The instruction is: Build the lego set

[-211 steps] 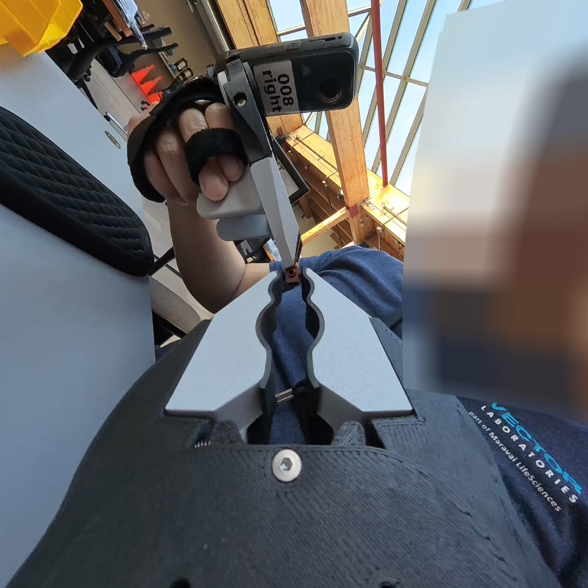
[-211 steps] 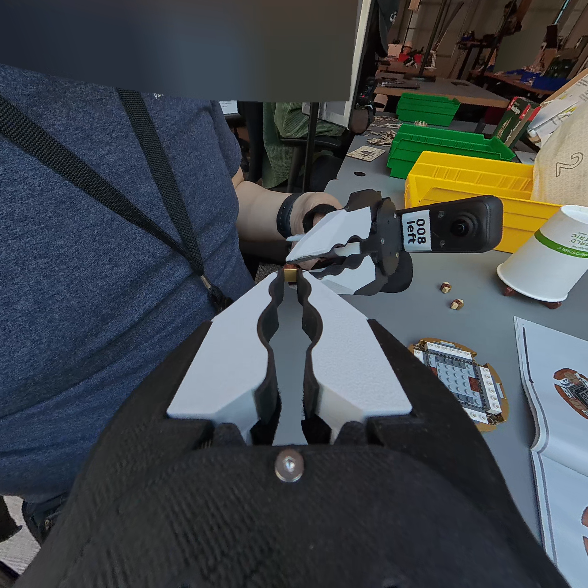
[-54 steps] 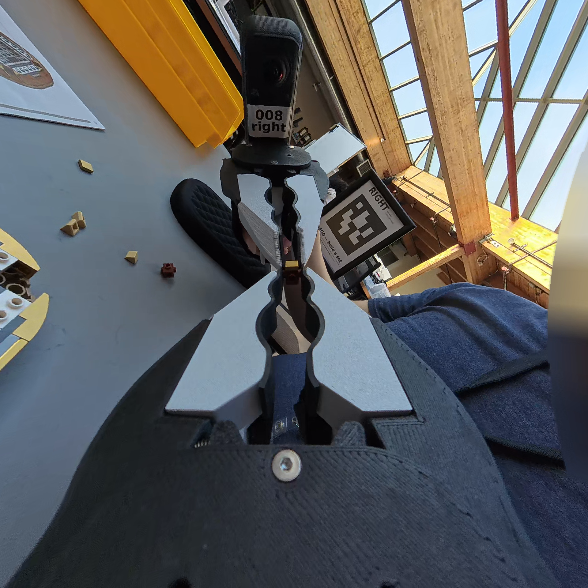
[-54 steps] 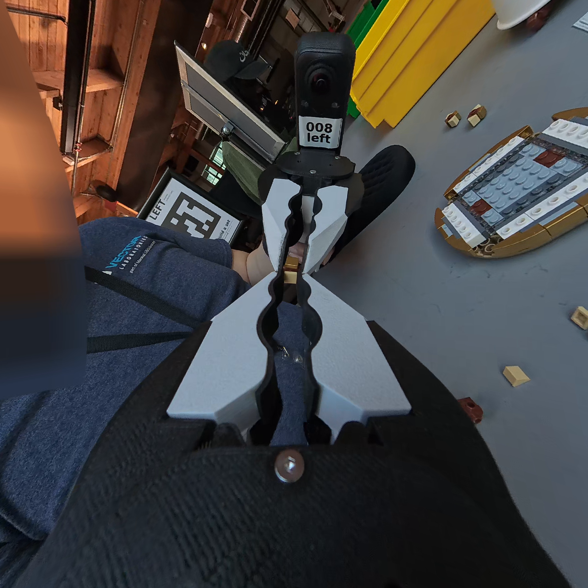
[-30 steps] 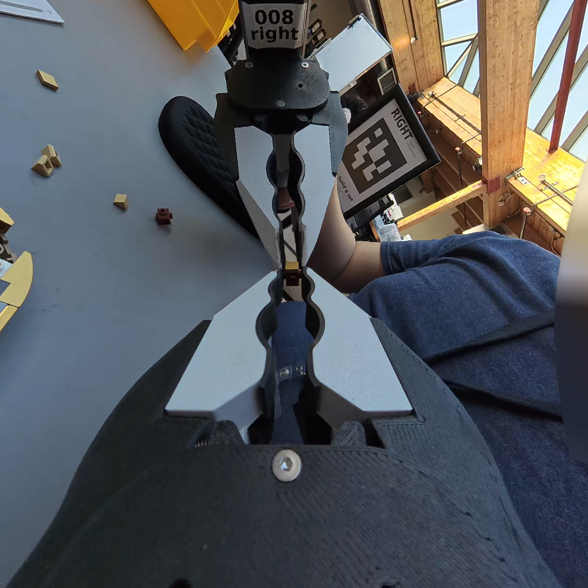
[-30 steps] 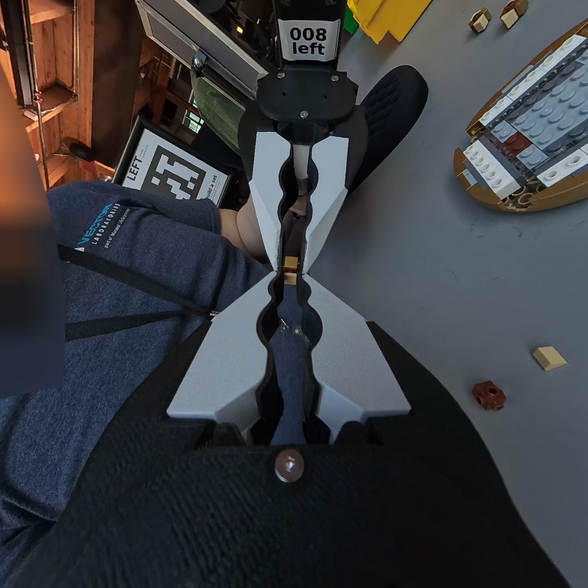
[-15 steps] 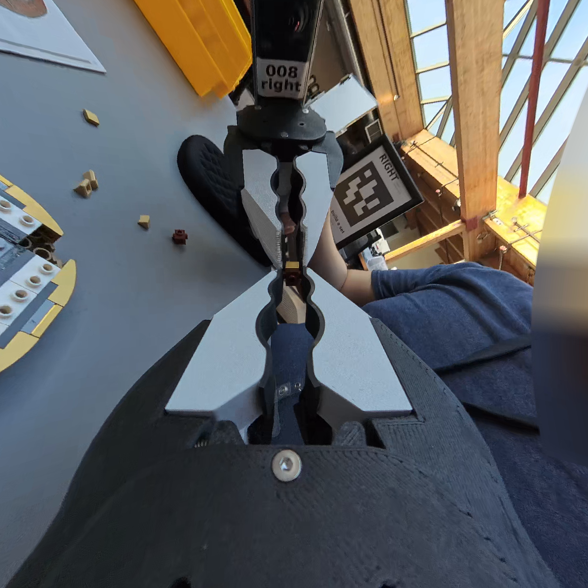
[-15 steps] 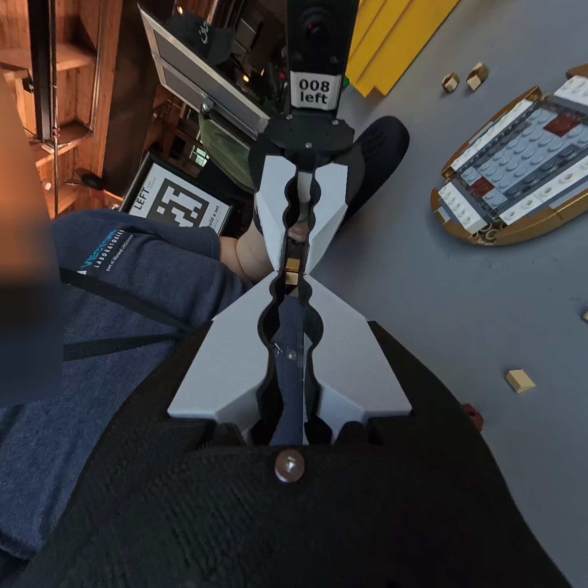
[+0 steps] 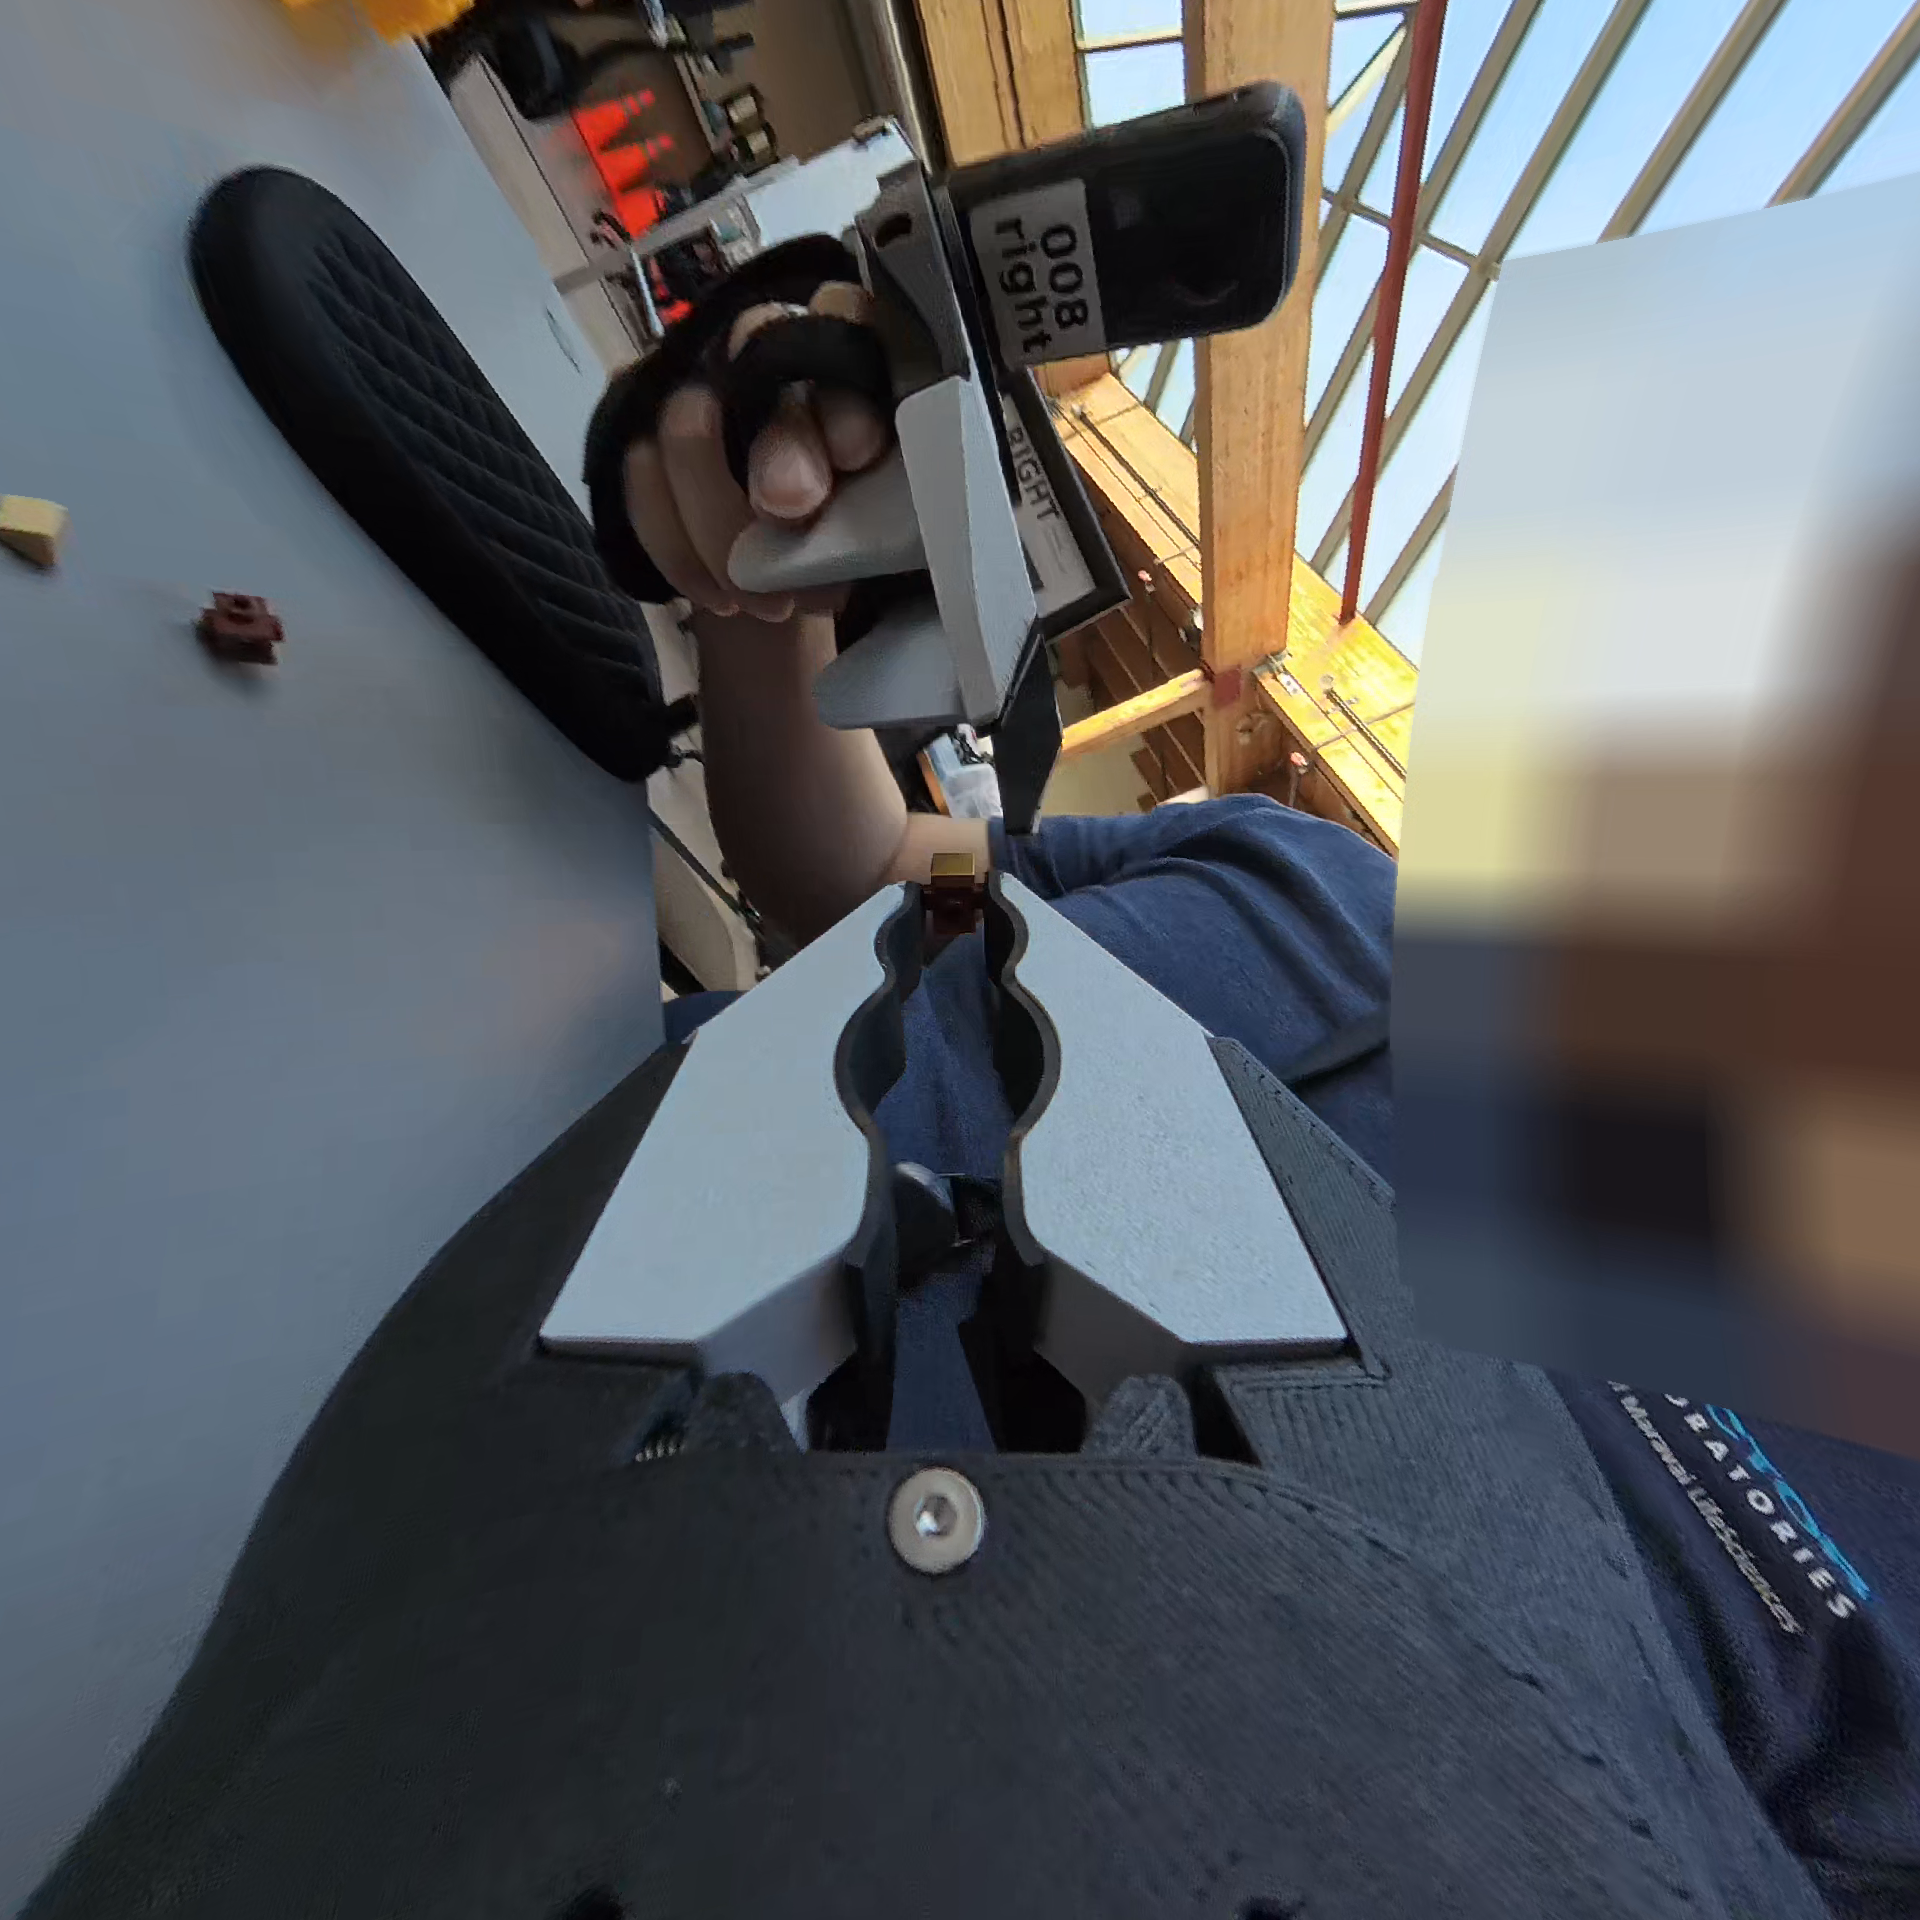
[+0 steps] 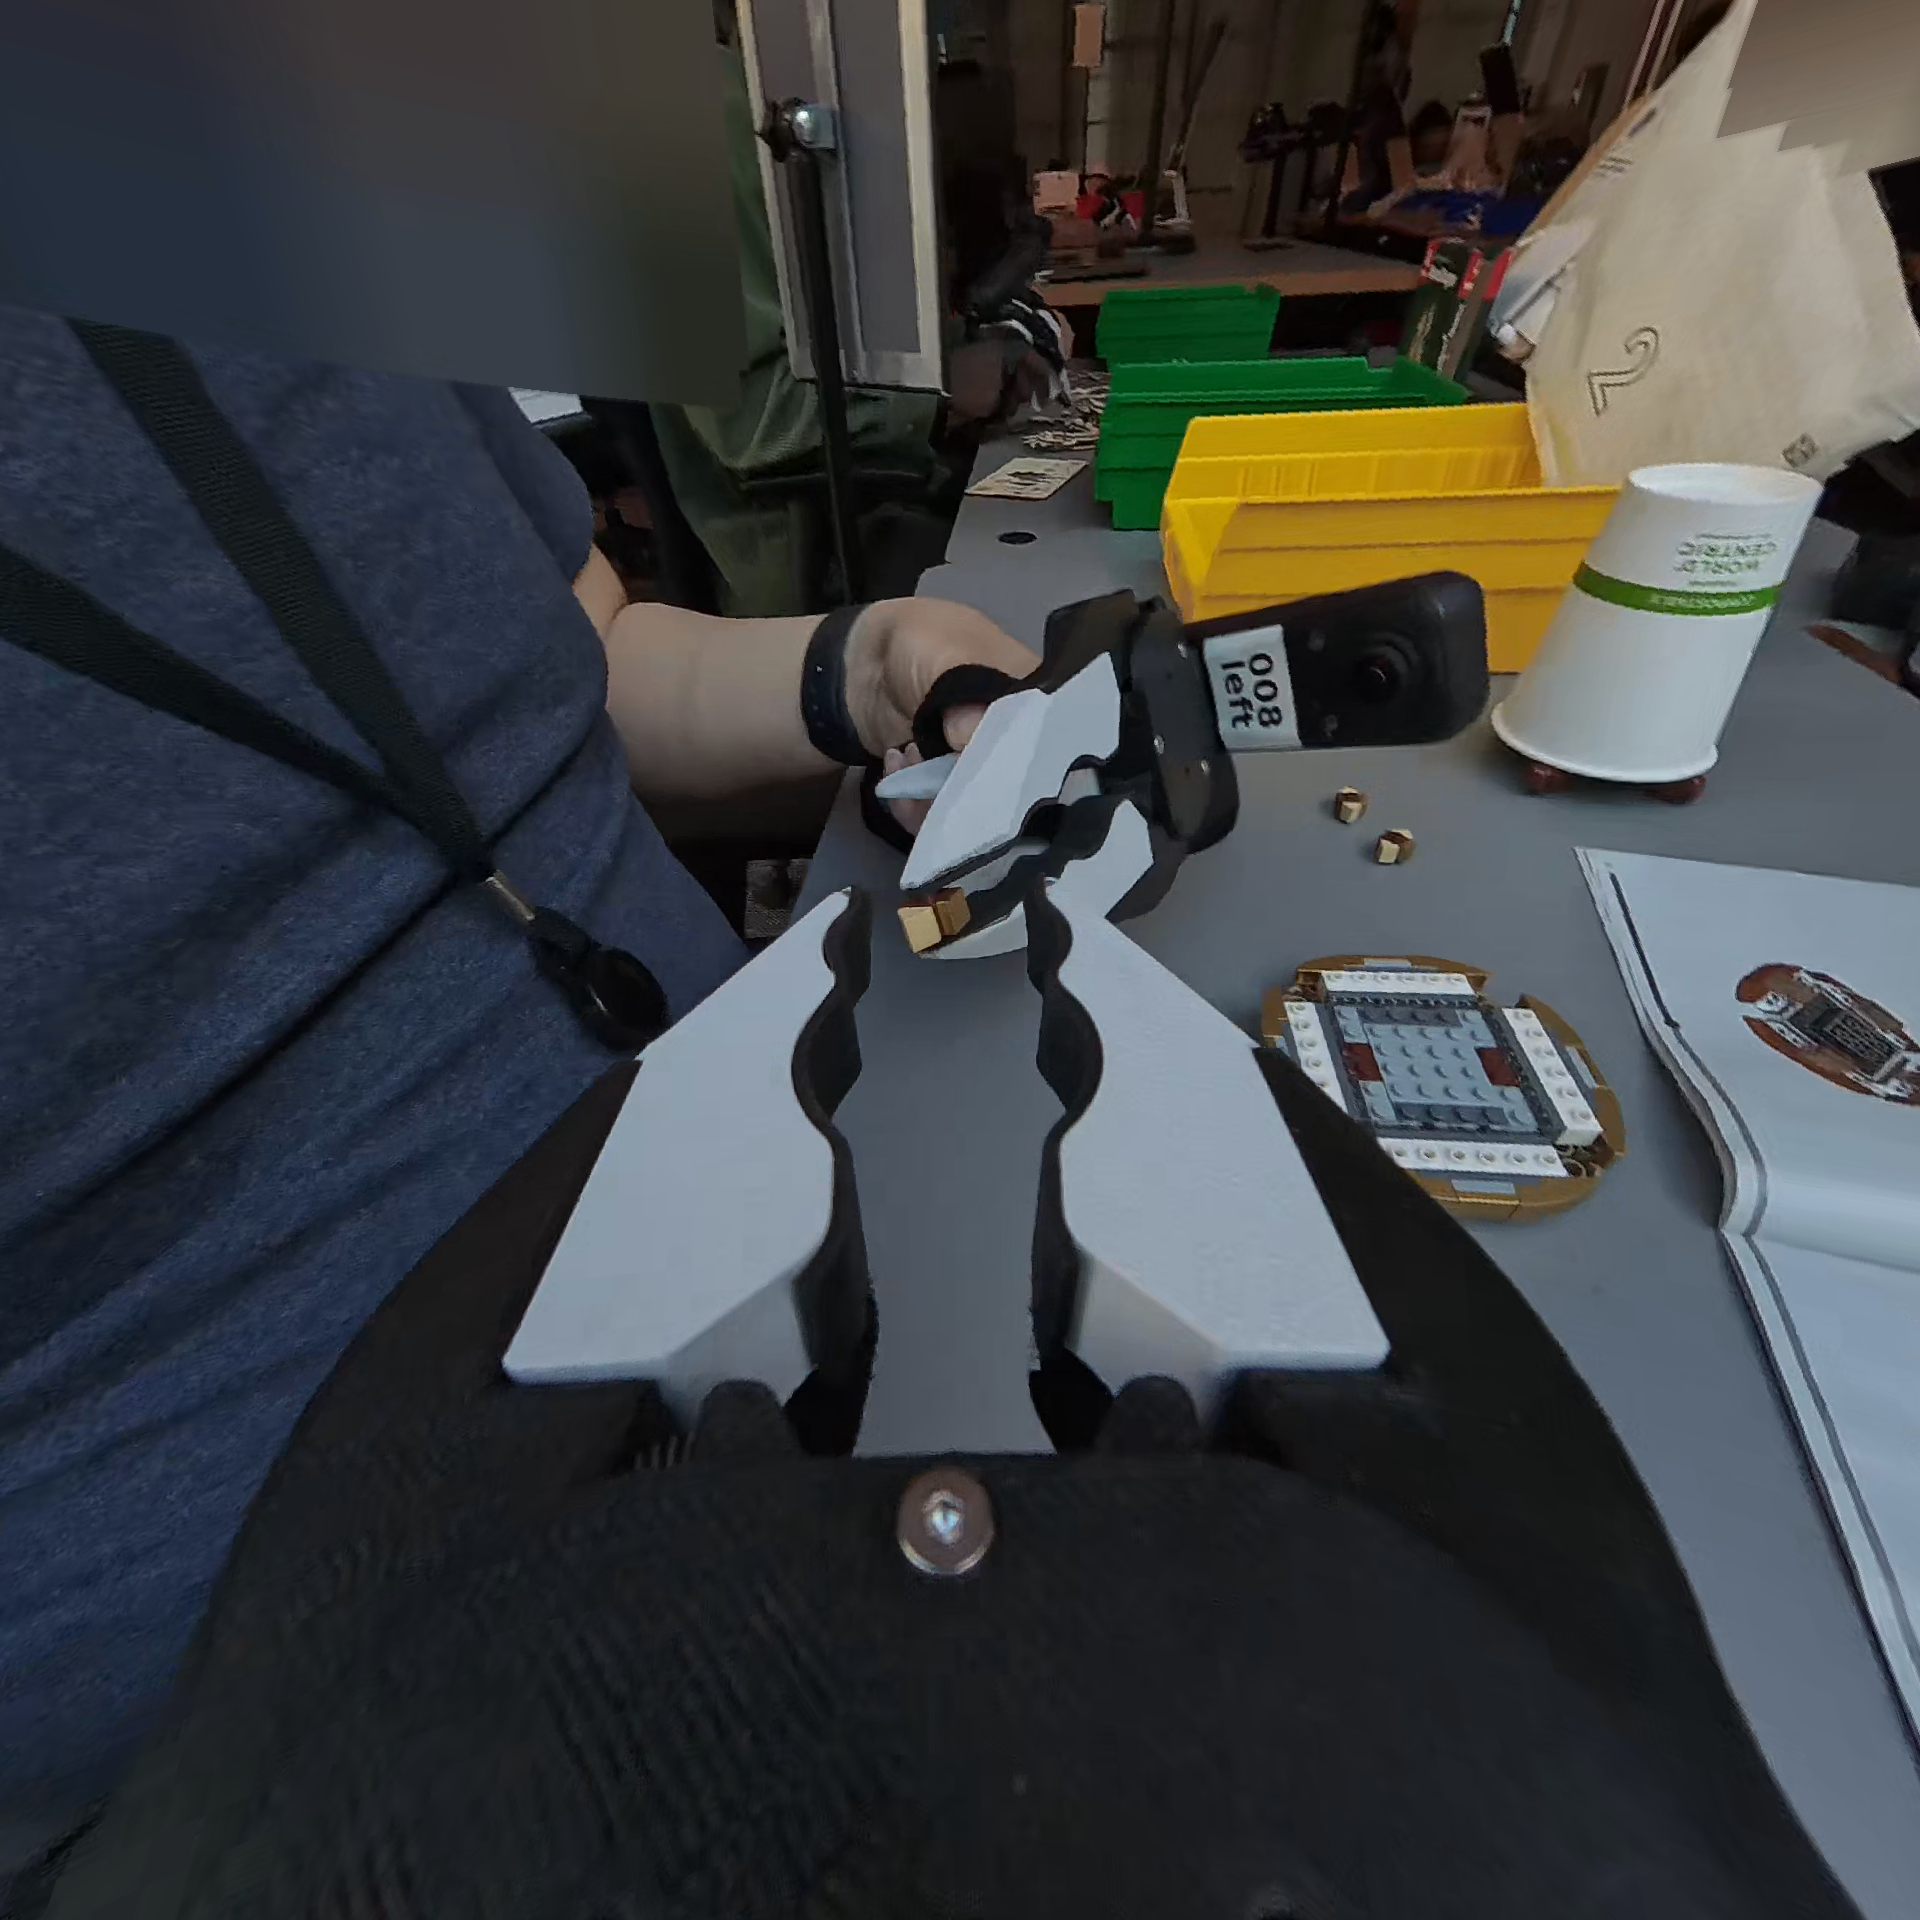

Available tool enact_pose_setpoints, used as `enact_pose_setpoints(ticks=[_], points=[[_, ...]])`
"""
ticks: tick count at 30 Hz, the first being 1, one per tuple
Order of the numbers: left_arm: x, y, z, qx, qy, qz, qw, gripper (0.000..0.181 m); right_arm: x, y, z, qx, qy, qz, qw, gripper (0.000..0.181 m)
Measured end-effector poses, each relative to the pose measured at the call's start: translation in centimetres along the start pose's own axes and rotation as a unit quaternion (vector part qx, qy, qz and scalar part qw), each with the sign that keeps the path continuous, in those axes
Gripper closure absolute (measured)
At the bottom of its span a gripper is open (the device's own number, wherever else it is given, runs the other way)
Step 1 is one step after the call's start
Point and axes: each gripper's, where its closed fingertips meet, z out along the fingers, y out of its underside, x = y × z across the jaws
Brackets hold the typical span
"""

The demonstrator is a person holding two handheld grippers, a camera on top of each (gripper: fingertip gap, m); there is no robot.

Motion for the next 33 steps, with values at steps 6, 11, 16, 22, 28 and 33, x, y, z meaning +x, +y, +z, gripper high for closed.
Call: enact_pose_setpoints(ticks=[6,11,16,22,28,33], points=[[0.8,2.0,1.5,-0.071,0.031,-0.016,0.997,0.171,-3.2,0.9,1.6,-0.057,-0.084,-0.049,0.994,0.151],[1.3,2.8,1.7,-0.099,0.035,-0.013,0.994,0.171,-4.0,1.5,2.1,-0.092,-0.119,-0.054,0.987,0.162],[1.2,2.9,1.6,-0.1,0.037,-0.022,0.994,0.171,-4.5,1.6,2.0,-0.101,-0.139,-0.038,0.984,0.159],[1.0,3.0,1.8,-0.106,0.036,-0.022,0.993,0.171,-4.4,1.8,1.9,-0.103,-0.155,-0.015,0.982,0.165],[1.0,2.9,1.7,-0.103,0.031,-0.02,0.994,0.172,-4.3,1.7,2.0,-0.1,-0.155,-0.016,0.983,0.166],[0.8,3.4,1.9,-0.118,0.025,-0.018,0.993,0.172,-4.7,2.1,2.1,-0.112,-0.164,-0.026,0.98,0.166]])
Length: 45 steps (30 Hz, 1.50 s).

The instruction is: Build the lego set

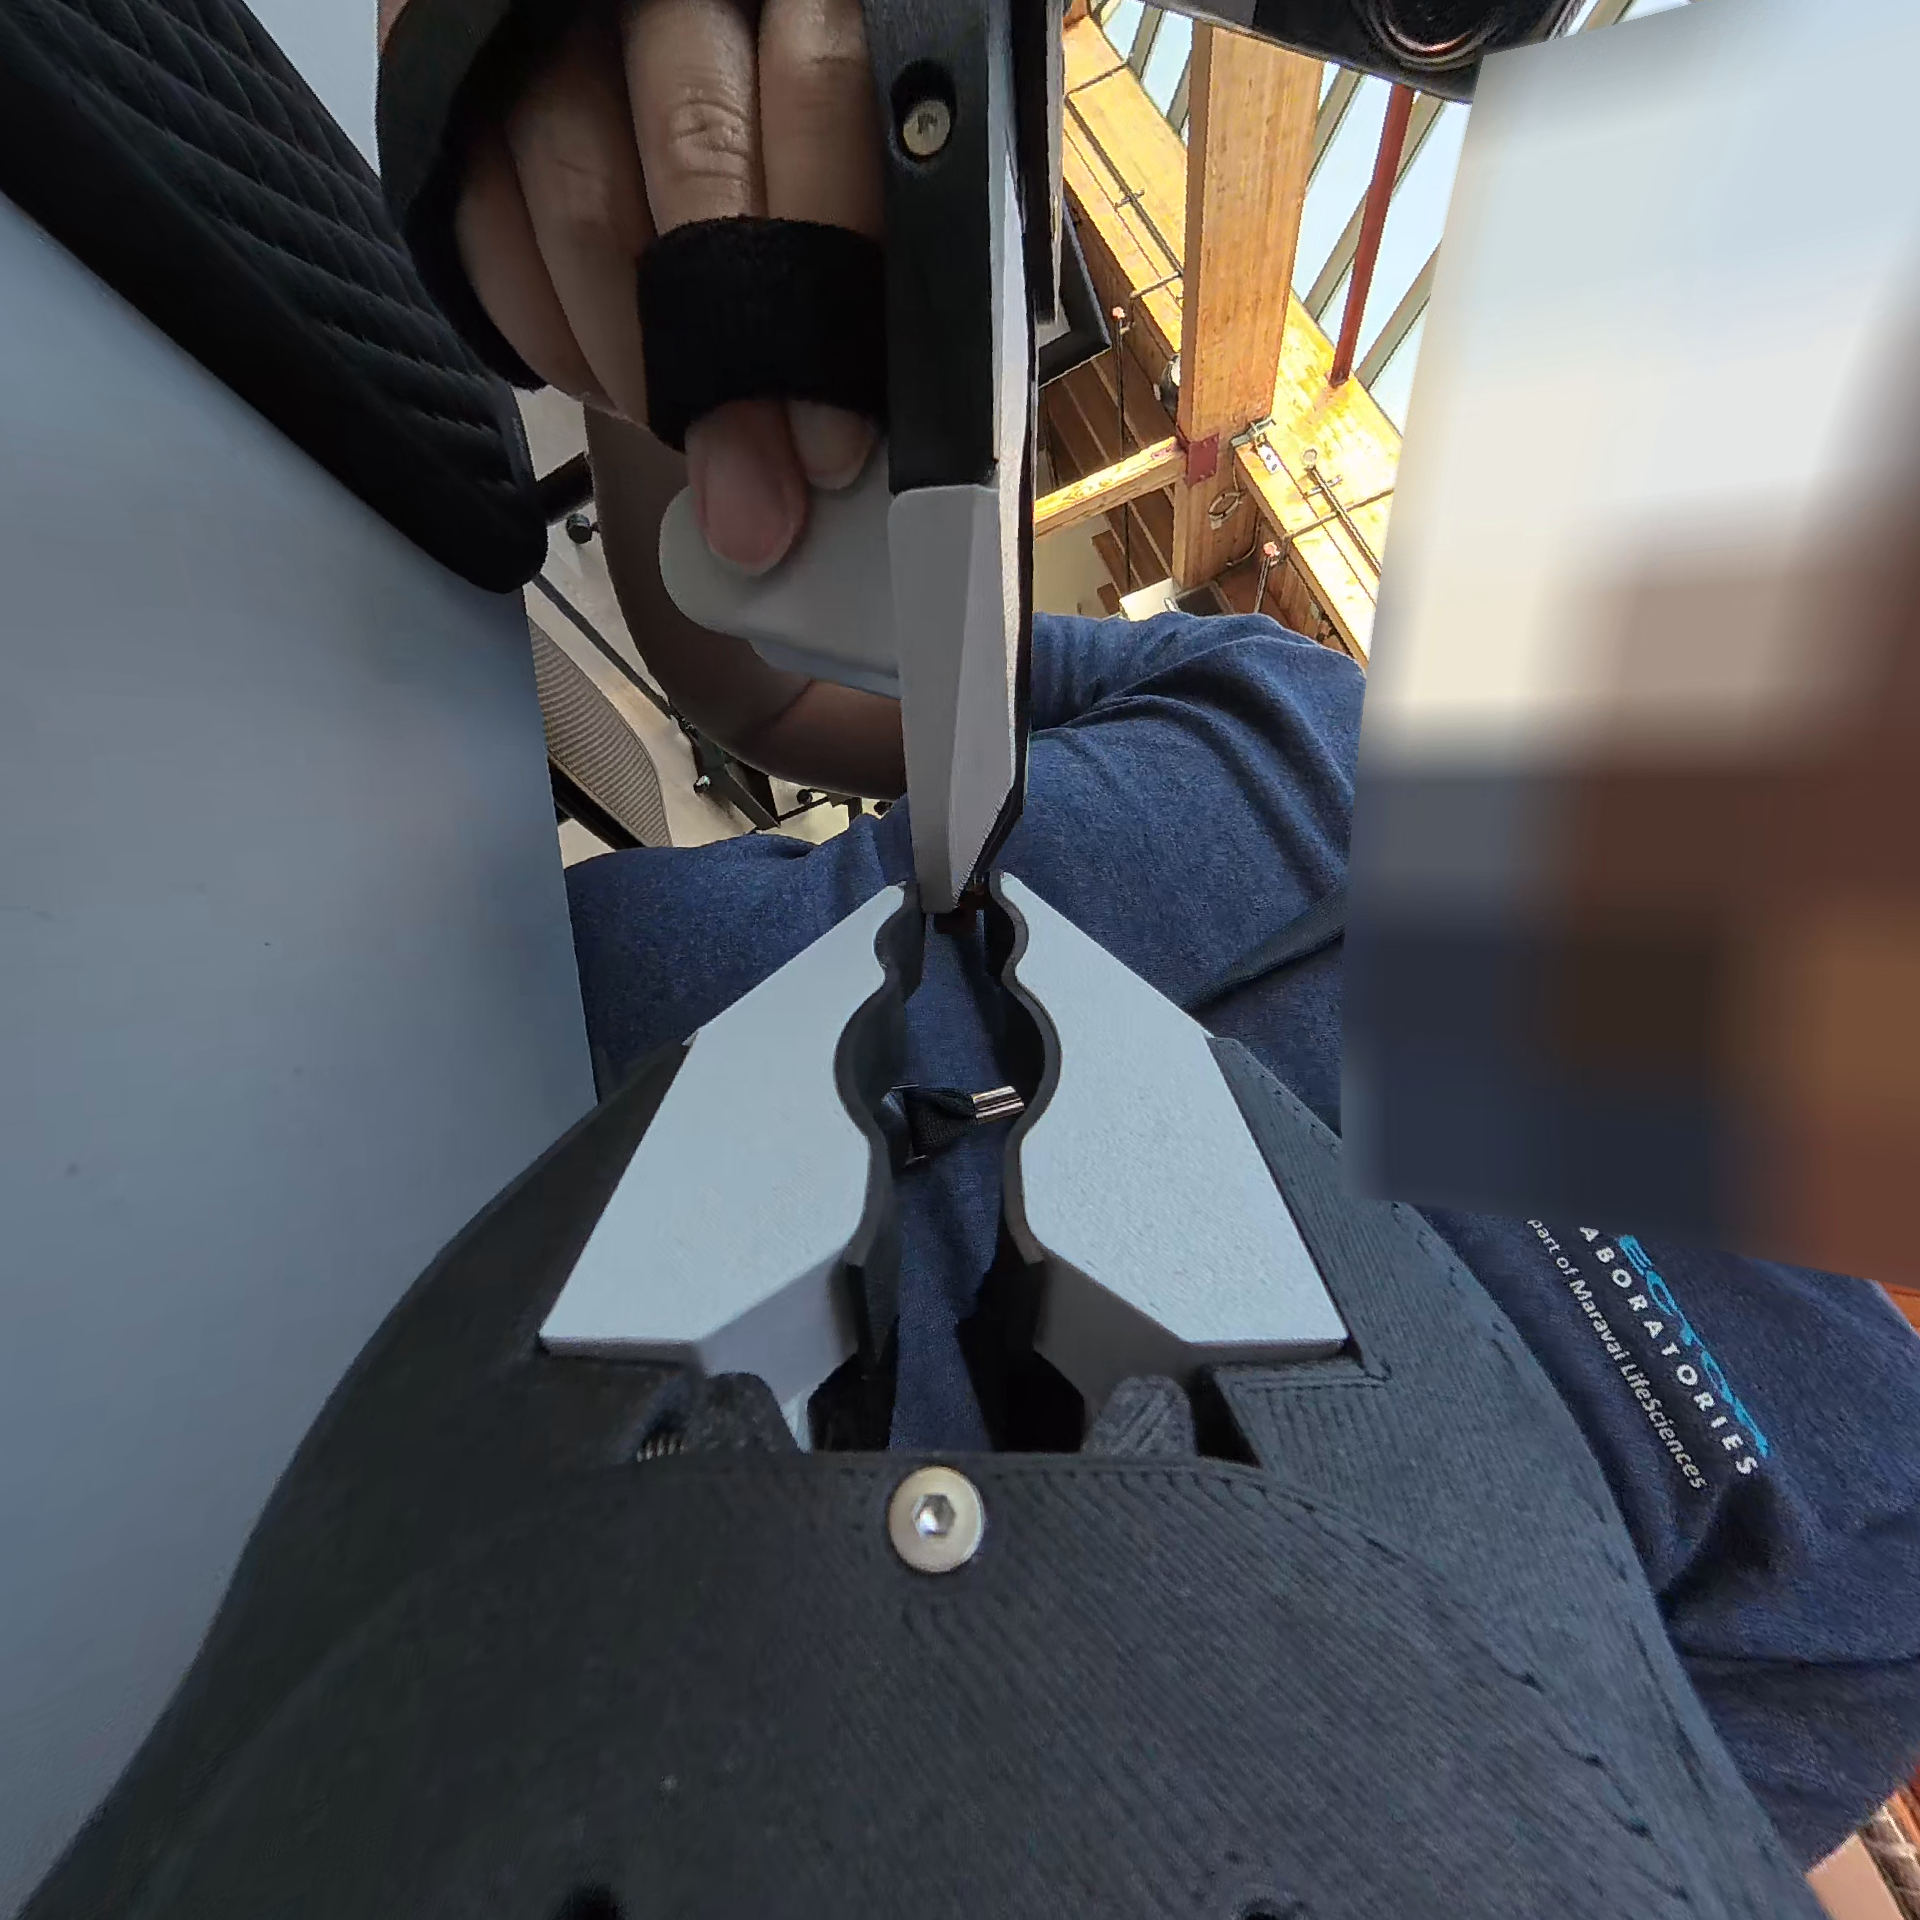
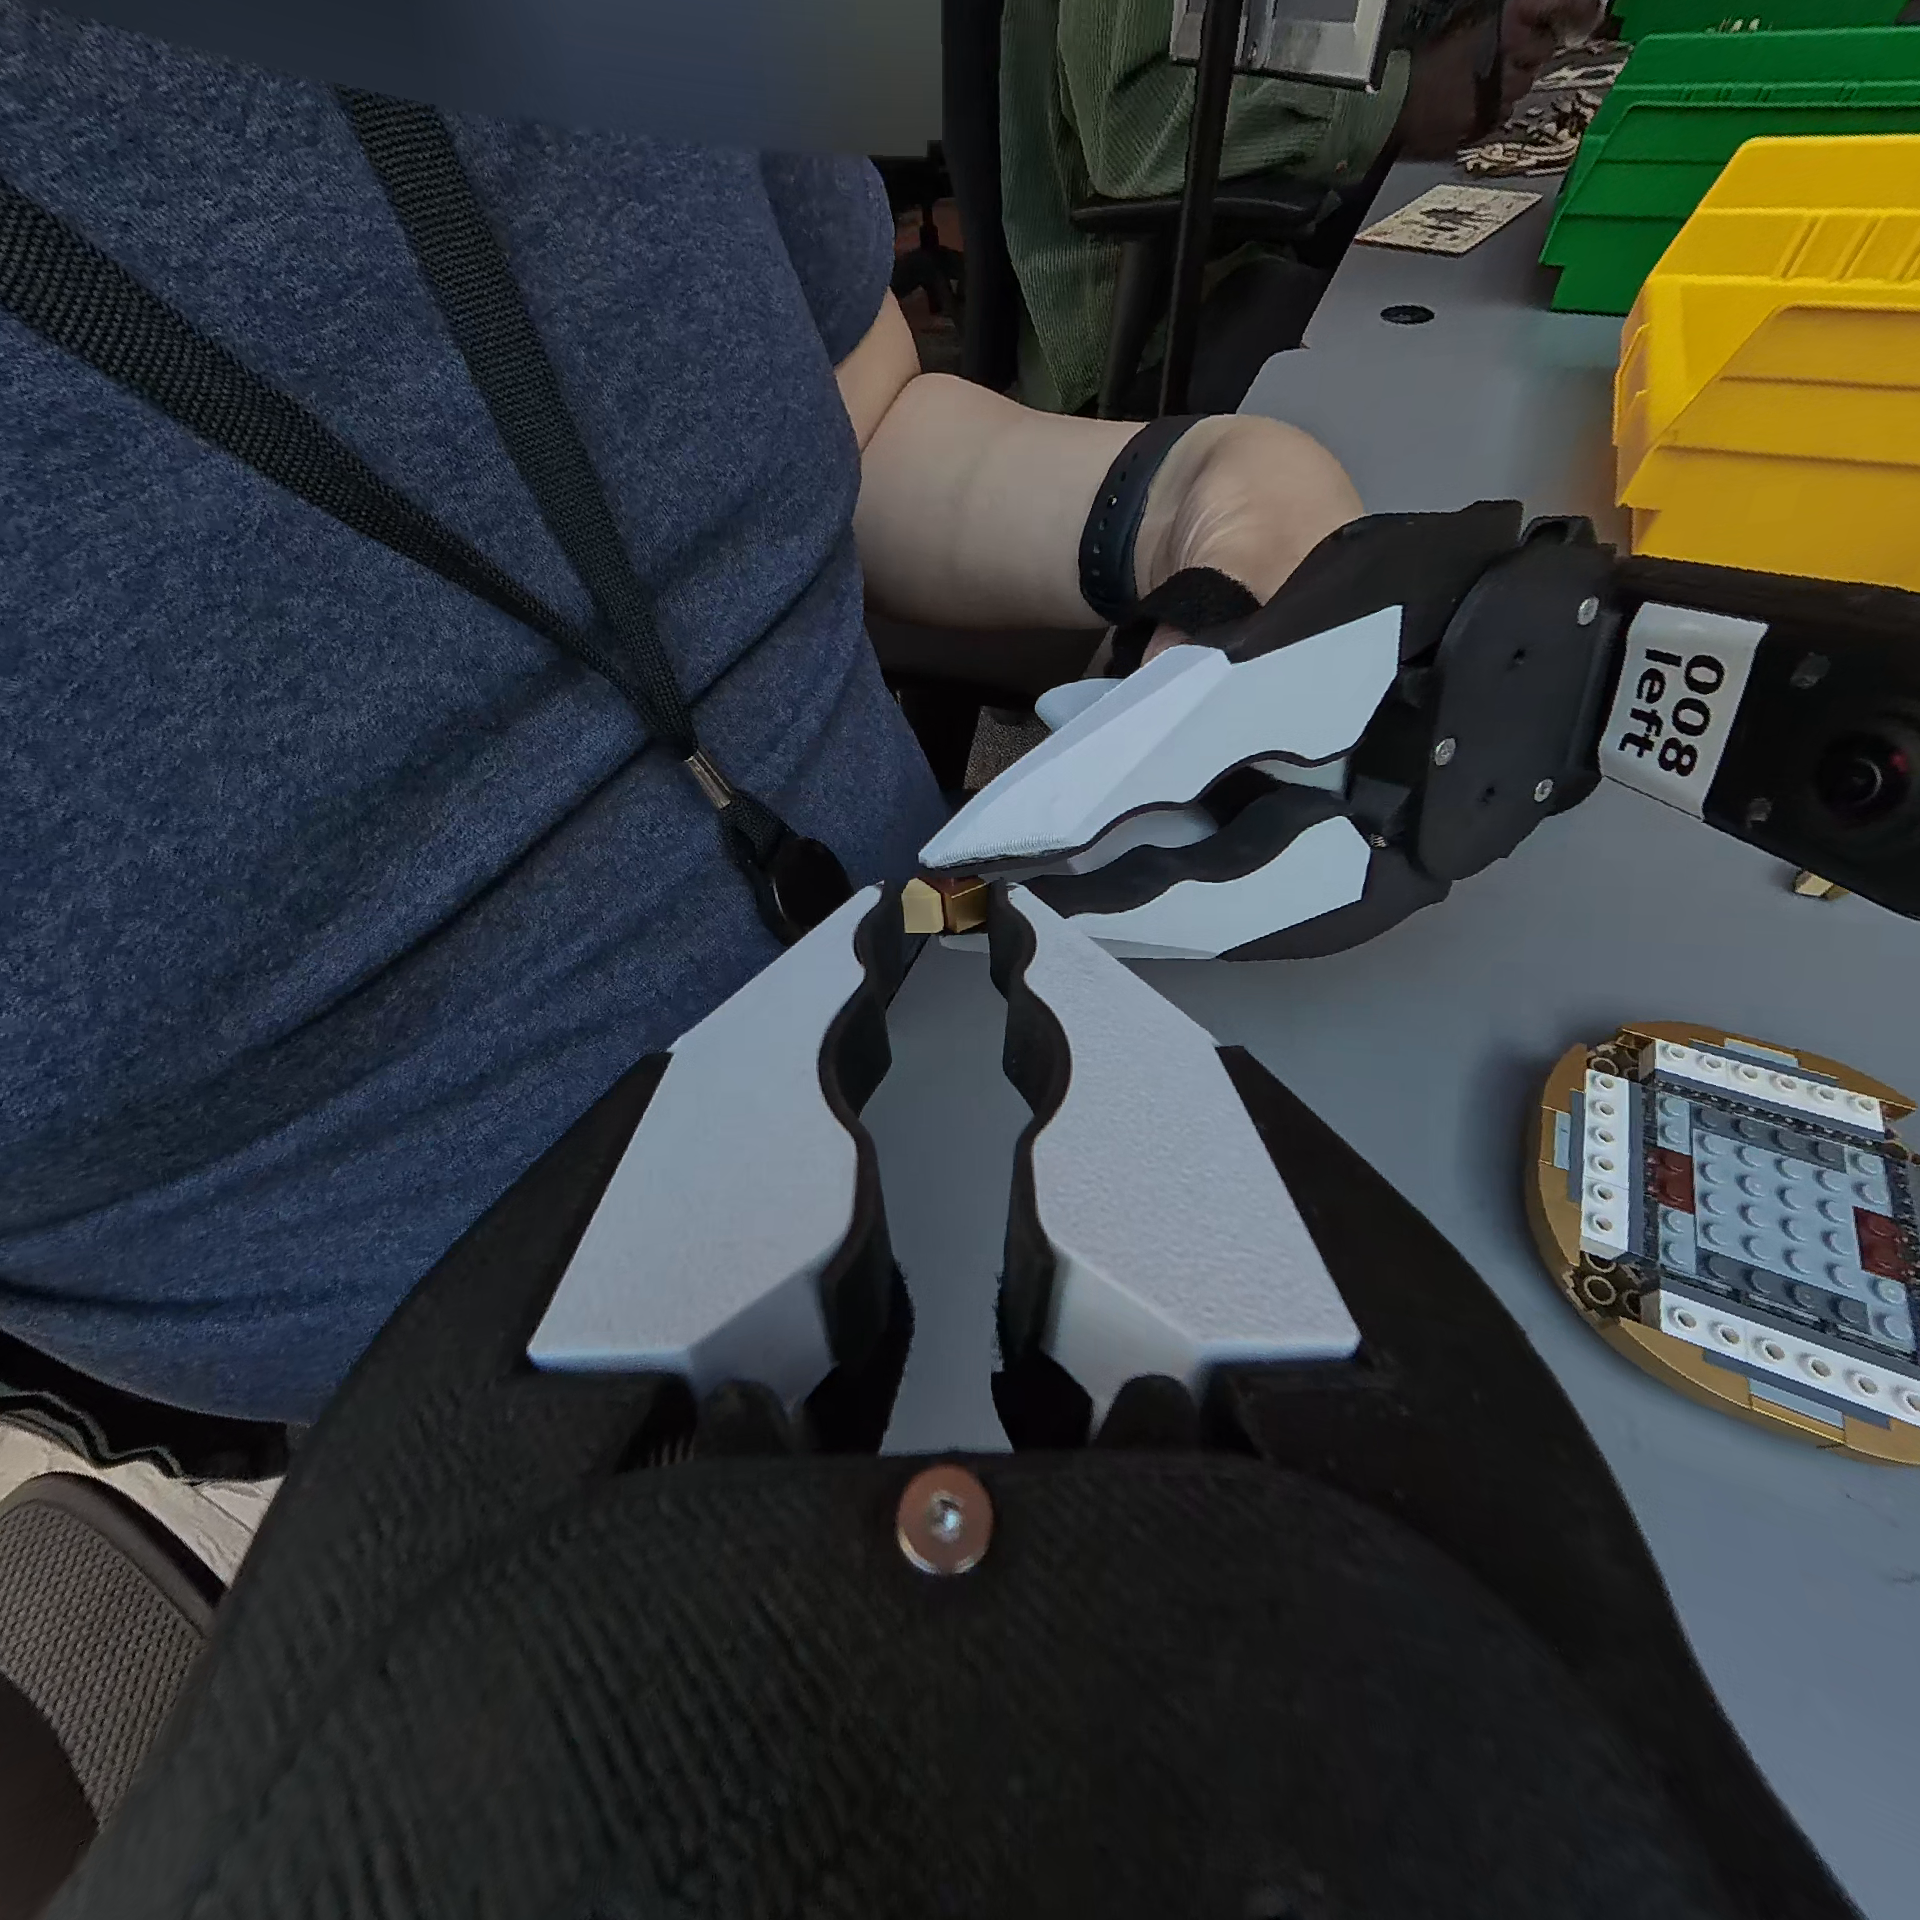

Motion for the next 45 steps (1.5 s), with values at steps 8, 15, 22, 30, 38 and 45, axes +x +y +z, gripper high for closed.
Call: enact_pose_setpoints(ticks=[8,15,22,30,38,45], points=[[0.3,0.7,0.7,-0.025,0.008,0.012,1.0,0.172,-0.9,-0.1,0.4,-0.003,-0.025,-0.019,0.999,0.167],[0.6,0.4,0.5,-0.015,0.016,0.017,1.0,0.172,-0.6,-0.5,0.2,0.002,-0.005,-0.041,0.999,0.167],[0.6,-1.4,-0.7,0.041,0.011,0.028,0.999,0.172,1.3,-0.8,-0.9,0.032,0.05,0.003,0.998,0.166],[-0.8,-4.6,-5.1,0.167,-0.082,0.058,0.981,0.172,8.3,1.4,-6.3,-0.05,0.379,-0.016,0.924,0.143],[-2.2,-6.7,-10.8,0.264,-0.298,0.151,0.905,0.172,11.9,9.6,-20.8,-0.206,0.735,0.182,0.62,0.136],[-3.0,-7.0,-11.8,0.244,-0.429,0.201,0.846,0.171,12.0,10.7,-21.0,-0.219,0.737,0.21,0.604,0.129]])
